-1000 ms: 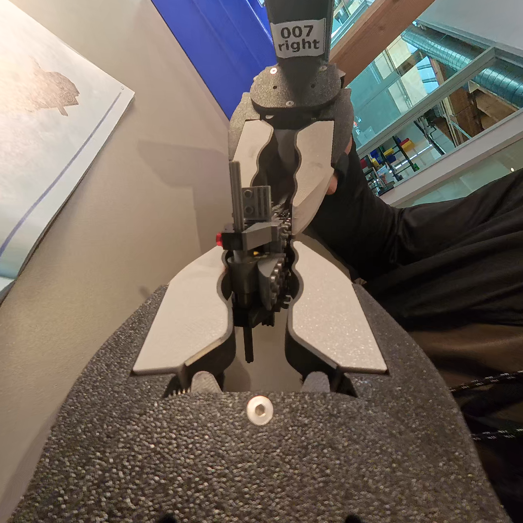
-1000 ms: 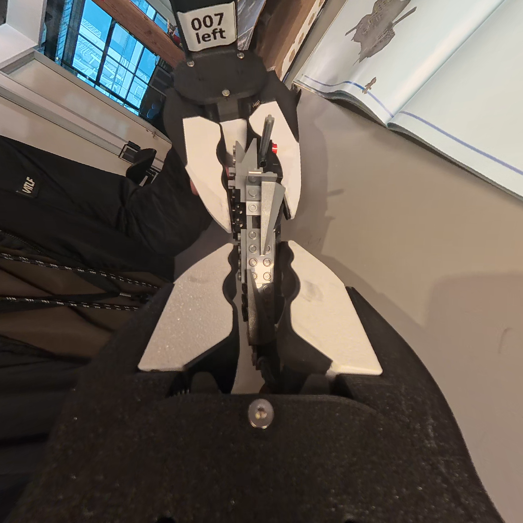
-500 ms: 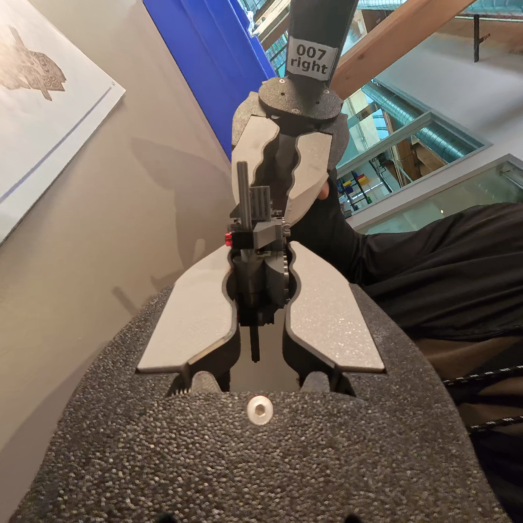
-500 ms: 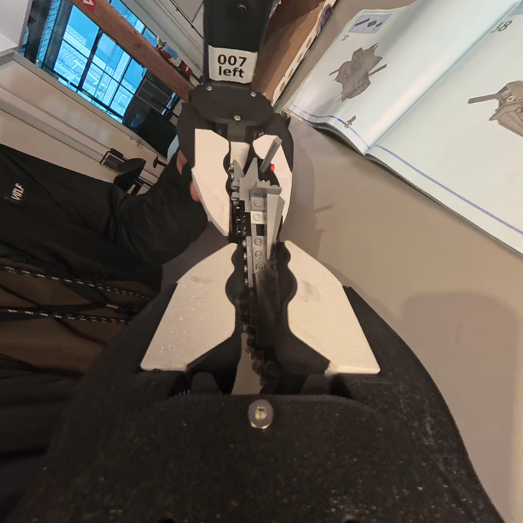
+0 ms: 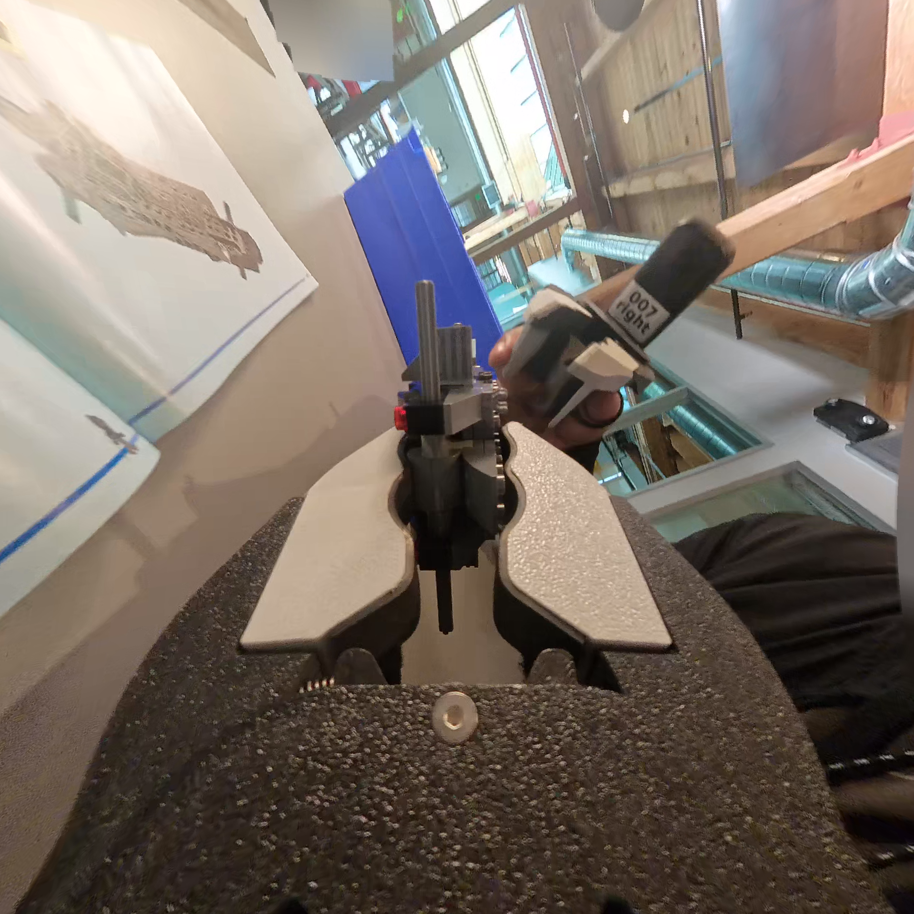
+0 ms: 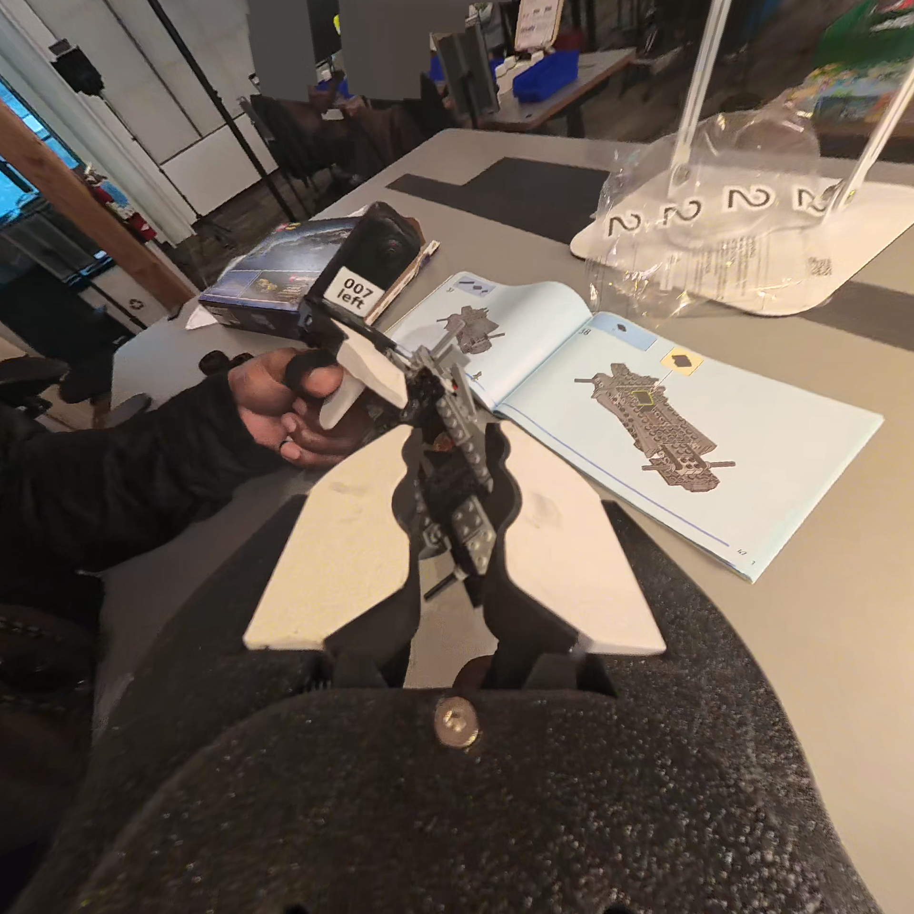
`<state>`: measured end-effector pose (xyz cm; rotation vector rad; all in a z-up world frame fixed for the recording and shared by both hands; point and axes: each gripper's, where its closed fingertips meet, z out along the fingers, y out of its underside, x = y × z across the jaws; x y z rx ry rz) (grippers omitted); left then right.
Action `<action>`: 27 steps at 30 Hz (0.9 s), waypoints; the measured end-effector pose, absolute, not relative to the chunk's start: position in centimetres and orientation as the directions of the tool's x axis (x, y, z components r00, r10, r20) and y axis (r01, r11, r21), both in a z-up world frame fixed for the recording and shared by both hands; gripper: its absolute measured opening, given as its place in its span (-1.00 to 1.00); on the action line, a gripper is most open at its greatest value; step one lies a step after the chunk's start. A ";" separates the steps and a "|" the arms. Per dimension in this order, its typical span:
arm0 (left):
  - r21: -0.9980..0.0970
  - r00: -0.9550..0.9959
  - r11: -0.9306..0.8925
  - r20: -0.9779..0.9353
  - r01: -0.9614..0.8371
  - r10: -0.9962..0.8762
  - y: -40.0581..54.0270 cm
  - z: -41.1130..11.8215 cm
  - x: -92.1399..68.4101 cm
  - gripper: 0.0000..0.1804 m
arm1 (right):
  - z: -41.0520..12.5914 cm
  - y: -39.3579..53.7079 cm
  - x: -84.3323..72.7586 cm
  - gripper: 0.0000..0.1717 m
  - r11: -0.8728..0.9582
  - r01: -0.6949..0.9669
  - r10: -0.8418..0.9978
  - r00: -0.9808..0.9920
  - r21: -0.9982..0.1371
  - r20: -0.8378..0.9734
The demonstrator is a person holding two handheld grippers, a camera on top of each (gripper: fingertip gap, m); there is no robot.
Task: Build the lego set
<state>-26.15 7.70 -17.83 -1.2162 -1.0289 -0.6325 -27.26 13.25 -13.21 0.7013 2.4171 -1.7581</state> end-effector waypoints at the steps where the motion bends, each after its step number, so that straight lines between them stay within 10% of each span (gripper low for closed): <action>1: -0.445 0.426 0.307 0.895 0.841 0.130 7.2 -17.8 -26.6 -0.65 | -13.2 13.1 -27.1 -0.70 0.229 0.386 0.332 -0.894 -0.894 -0.301; 19: -0.610 0.565 0.642 0.762 0.464 0.316 1.9 -14.3 -29.8 -0.65 | -11.9 9.4 -28.5 -0.71 -0.290 0.026 0.566 -0.802 -0.957 -0.193; 27: -0.769 0.601 0.569 0.610 0.291 0.516 0.1 -13.7 -28.6 -0.65 | -13.3 6.2 -27.1 -0.71 -0.098 -0.038 0.549 -0.836 -0.994 -0.022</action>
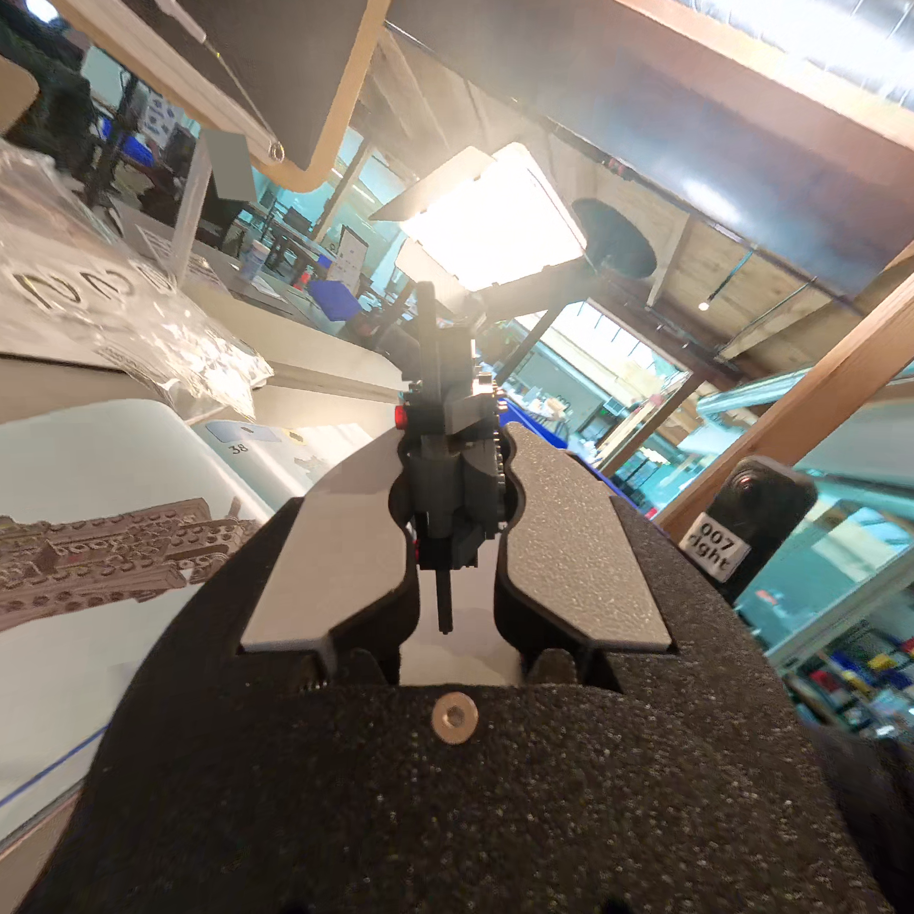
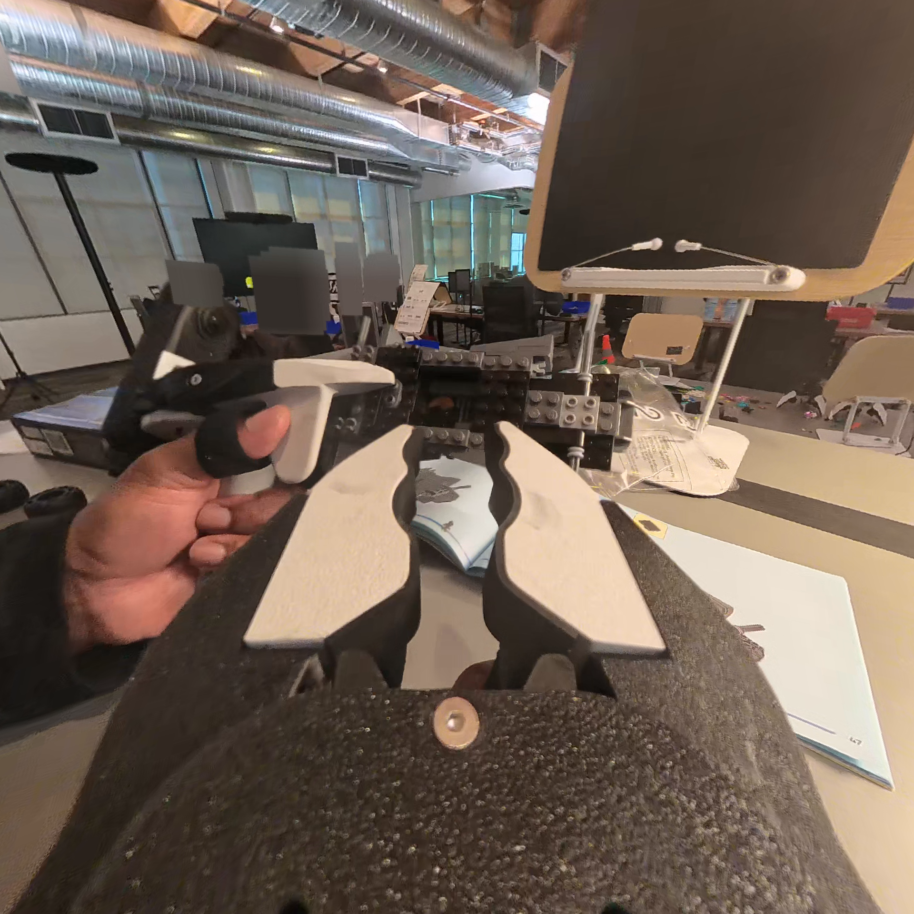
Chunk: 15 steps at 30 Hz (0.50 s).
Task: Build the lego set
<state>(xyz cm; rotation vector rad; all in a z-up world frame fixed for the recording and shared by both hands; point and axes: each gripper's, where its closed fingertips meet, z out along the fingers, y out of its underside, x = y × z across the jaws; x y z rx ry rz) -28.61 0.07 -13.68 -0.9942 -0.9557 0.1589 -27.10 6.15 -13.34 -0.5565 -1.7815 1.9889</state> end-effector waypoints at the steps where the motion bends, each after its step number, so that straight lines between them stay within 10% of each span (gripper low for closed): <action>1: -0.804 0.608 0.532 0.567 0.265 0.555 0.0 -13.6 -28.5 -0.65 | -13.4 6.0 -26.8 -0.71 -0.075 -0.052 0.544 -0.839 -0.996 0.003; 15: -0.998 0.706 0.065 0.043 -0.005 0.707 2.7 -13.1 -27.2 -0.65 | -16.1 6.6 -26.8 -0.71 0.333 -0.305 0.516 -0.733 -0.892 0.443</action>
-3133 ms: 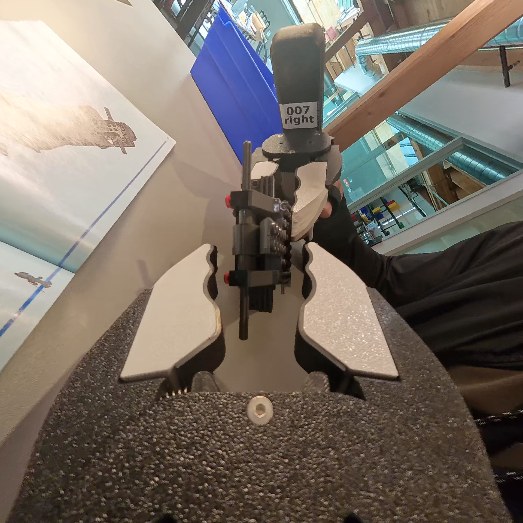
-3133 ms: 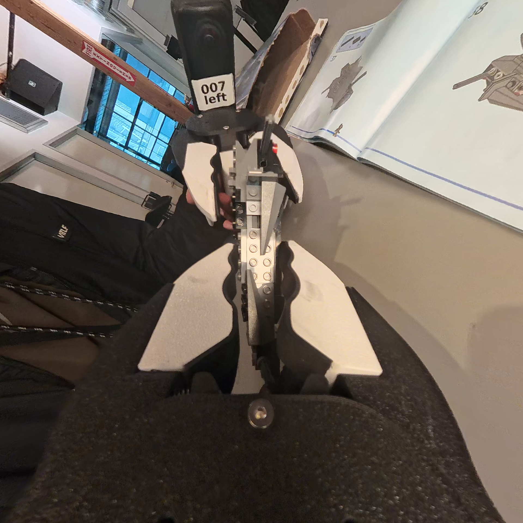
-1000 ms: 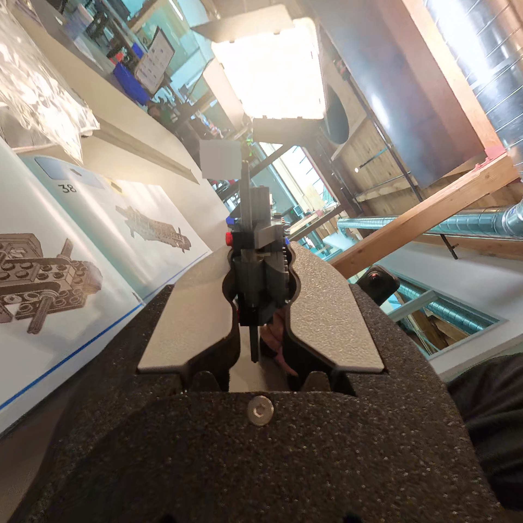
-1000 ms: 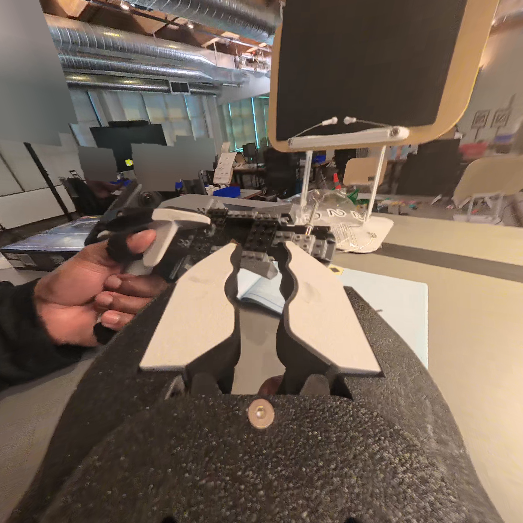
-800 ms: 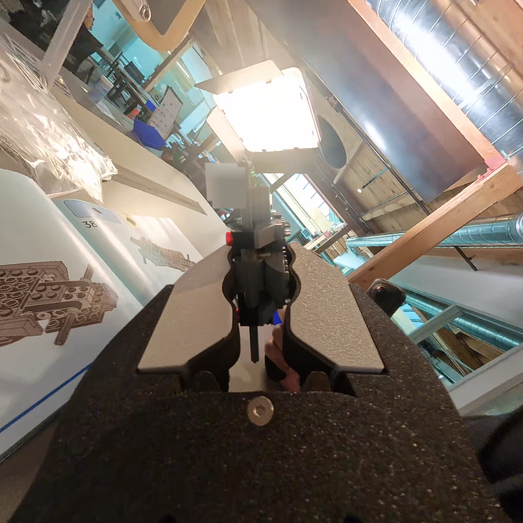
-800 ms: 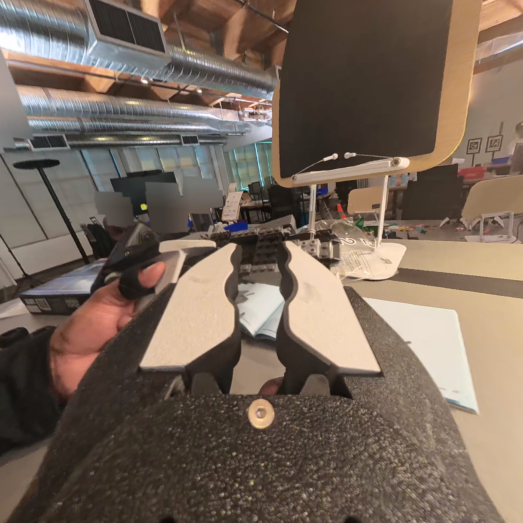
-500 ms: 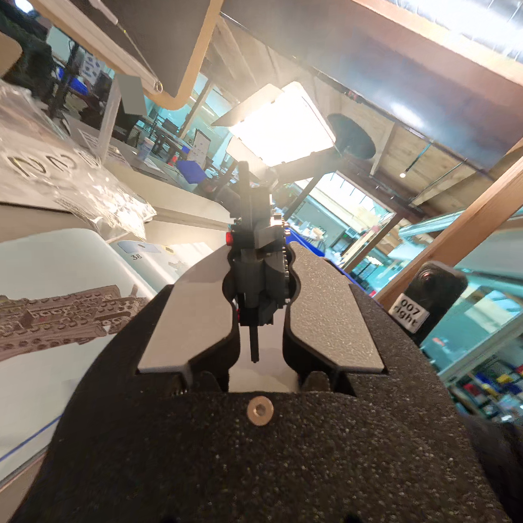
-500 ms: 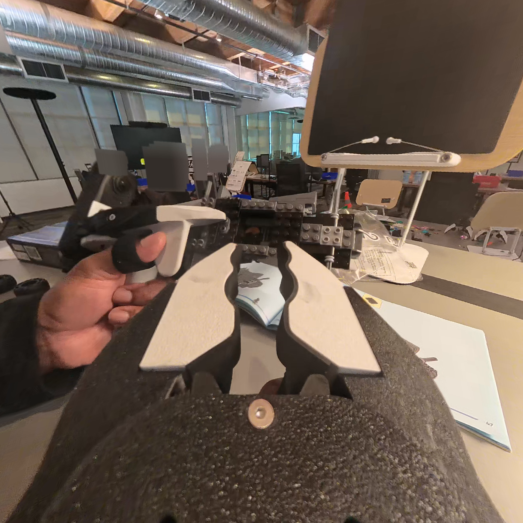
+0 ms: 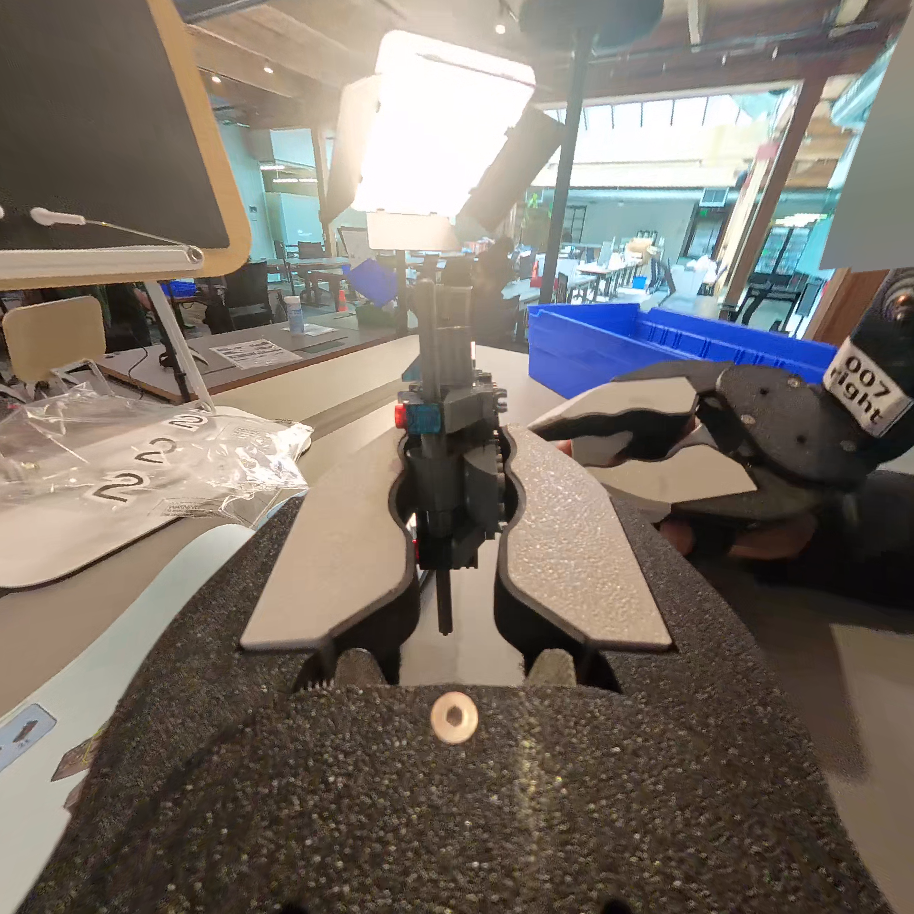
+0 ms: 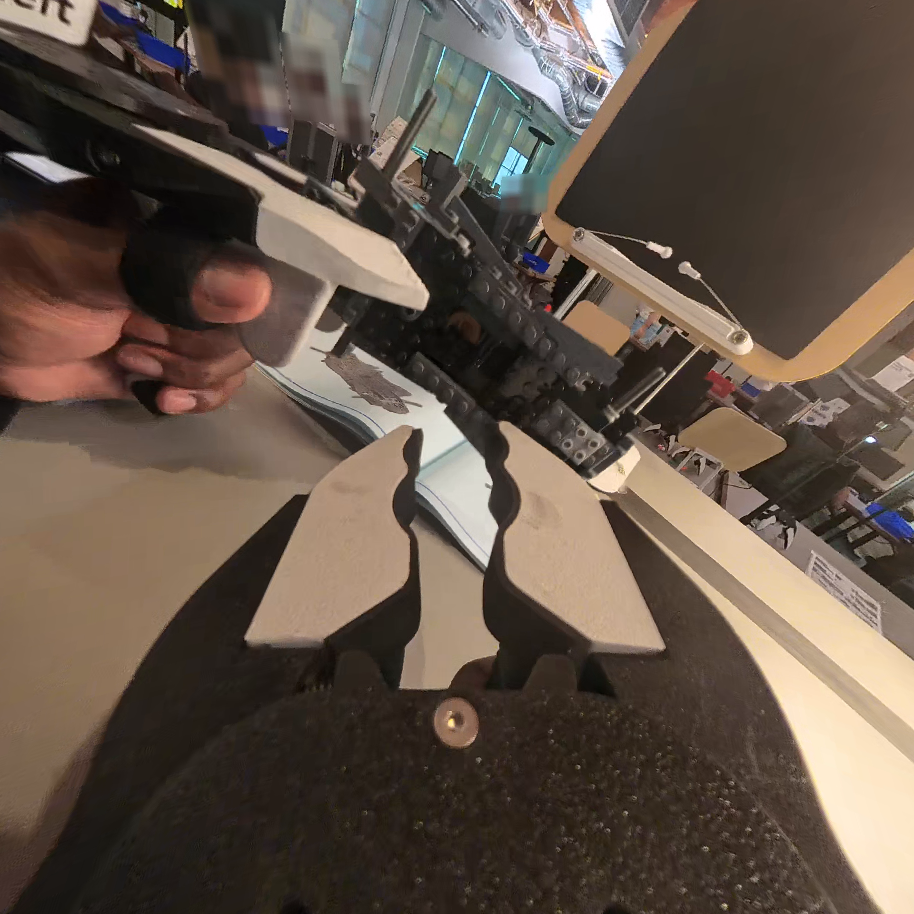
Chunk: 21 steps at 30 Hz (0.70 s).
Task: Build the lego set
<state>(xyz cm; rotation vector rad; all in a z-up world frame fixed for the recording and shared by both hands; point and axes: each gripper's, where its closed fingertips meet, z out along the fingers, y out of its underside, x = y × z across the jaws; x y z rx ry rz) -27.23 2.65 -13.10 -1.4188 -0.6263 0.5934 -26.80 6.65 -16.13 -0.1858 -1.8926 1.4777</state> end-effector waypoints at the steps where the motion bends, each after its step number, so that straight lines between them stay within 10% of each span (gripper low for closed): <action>1: -0.999 0.705 0.047 0.030 -0.005 0.708 2.8 -13.3 -27.2 -0.65 | -16.2 6.6 -26.8 -0.71 0.341 -0.317 0.510 -0.728 -0.885 0.458; 21: -0.962 0.650 -0.242 -0.263 -0.125 0.713 4.1 -14.3 -26.7 -0.65 | -18.9 6.9 -28.2 -0.71 0.552 -0.328 0.449 -0.658 -0.766 0.605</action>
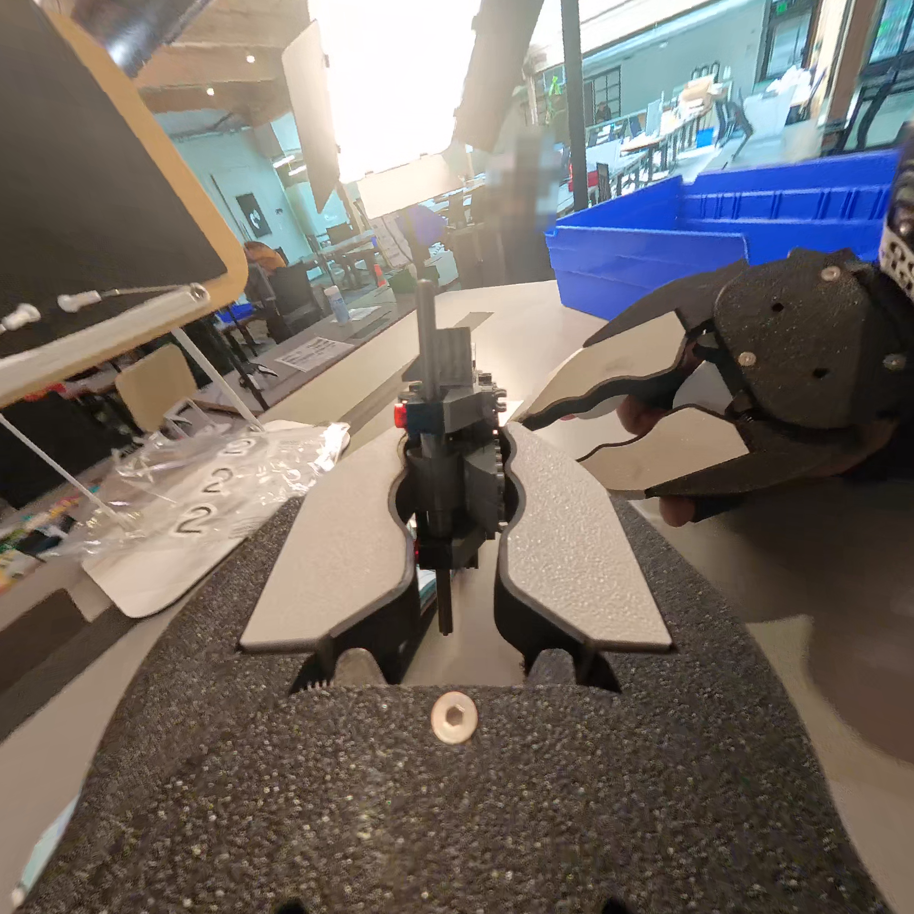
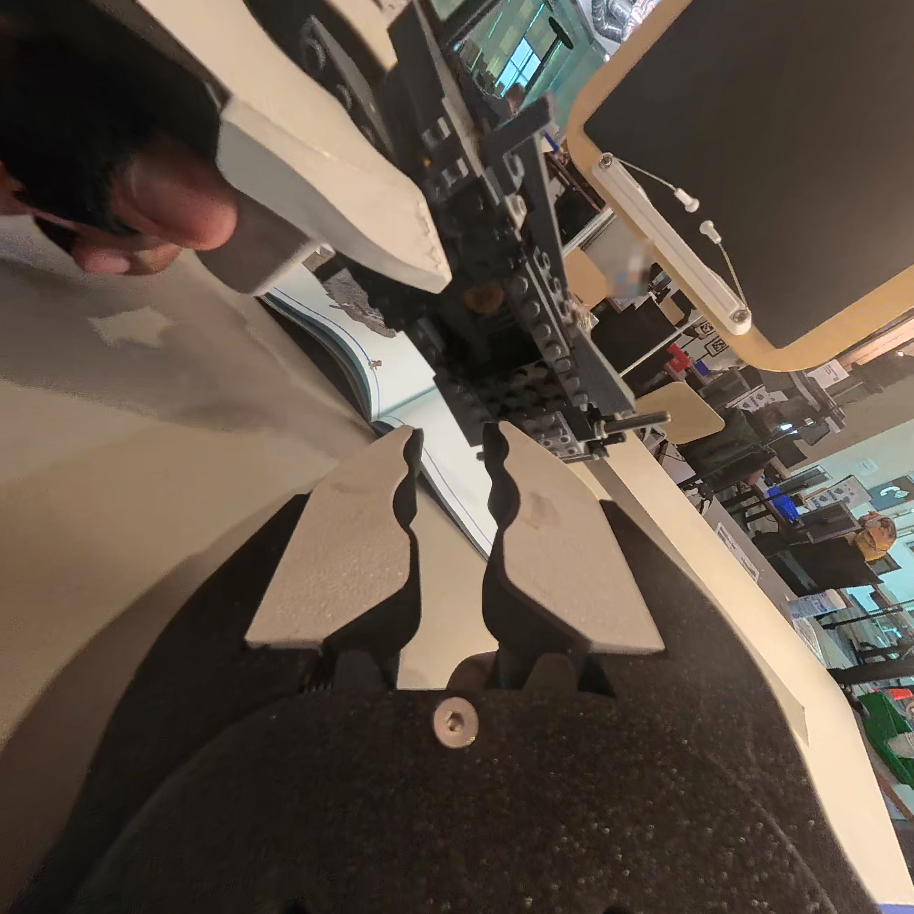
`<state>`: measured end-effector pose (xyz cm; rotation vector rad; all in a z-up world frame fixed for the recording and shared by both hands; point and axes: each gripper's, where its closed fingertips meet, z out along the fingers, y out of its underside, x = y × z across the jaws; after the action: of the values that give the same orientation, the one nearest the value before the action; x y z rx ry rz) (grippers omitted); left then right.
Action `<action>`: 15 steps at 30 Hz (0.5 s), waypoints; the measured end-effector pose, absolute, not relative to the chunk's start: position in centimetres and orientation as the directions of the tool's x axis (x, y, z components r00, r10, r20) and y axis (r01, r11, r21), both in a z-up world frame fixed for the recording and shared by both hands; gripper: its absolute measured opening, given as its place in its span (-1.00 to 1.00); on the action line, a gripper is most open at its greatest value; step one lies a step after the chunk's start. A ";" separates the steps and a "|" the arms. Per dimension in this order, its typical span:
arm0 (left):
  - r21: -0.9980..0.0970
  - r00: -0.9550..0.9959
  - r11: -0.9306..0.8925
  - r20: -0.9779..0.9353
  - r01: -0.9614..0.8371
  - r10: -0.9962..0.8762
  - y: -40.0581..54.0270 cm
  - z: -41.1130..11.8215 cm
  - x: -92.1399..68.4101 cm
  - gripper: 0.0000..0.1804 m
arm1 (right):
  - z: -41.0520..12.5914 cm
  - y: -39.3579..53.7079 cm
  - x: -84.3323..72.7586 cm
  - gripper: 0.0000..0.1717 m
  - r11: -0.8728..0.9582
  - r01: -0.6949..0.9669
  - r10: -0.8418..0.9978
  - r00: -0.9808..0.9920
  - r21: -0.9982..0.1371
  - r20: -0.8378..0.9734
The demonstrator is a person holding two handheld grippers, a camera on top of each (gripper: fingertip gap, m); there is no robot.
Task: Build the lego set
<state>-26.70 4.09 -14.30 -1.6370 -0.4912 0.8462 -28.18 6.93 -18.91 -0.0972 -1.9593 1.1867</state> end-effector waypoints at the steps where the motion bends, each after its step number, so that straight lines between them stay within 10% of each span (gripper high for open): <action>1: -0.953 0.633 -0.265 -0.295 -0.145 0.716 4.1 -14.1 -26.6 -0.65 | -19.0 6.8 -28.1 -0.71 0.554 -0.334 0.440 -0.659 -0.762 0.609; 15: -0.929 0.642 -0.350 -0.340 -0.117 0.687 4.9 -15.6 -26.5 -0.65 | -20.2 7.0 -28.1 -0.76 0.607 -0.328 0.378 -0.682 -0.724 0.626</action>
<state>-26.55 4.87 -15.59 -1.7403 -0.4638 0.8937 -28.14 7.05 -20.18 -0.0390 -2.0330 1.1223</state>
